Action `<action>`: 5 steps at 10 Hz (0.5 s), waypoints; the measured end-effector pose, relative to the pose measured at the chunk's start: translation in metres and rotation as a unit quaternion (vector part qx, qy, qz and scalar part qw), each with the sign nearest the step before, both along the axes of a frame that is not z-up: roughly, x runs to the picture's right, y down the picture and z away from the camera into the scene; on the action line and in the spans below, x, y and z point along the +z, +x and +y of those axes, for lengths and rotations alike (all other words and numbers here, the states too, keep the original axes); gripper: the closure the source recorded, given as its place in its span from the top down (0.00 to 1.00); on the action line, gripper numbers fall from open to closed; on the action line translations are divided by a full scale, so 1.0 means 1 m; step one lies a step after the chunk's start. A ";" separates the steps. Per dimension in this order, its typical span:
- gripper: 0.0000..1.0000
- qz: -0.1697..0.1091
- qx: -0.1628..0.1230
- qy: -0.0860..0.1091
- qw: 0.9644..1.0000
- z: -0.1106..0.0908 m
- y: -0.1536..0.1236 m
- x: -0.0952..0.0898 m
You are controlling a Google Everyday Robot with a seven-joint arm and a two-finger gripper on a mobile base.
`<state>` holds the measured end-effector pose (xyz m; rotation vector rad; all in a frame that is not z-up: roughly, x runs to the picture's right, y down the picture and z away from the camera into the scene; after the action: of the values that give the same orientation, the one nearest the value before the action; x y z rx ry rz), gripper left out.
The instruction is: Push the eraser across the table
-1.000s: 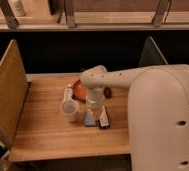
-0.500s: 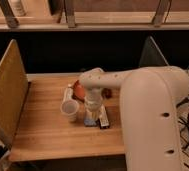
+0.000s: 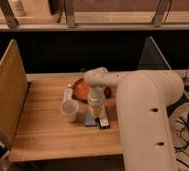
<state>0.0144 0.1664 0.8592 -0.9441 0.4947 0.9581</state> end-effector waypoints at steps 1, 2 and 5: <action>0.00 -0.001 0.003 -0.007 1.000 0.003 0.000 0.005; 0.00 0.002 0.005 -0.011 1.000 0.004 0.003 0.008; 0.00 0.029 -0.008 0.004 1.000 -0.014 0.027 0.022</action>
<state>0.0412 0.1522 0.8807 -0.9065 0.5462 0.9745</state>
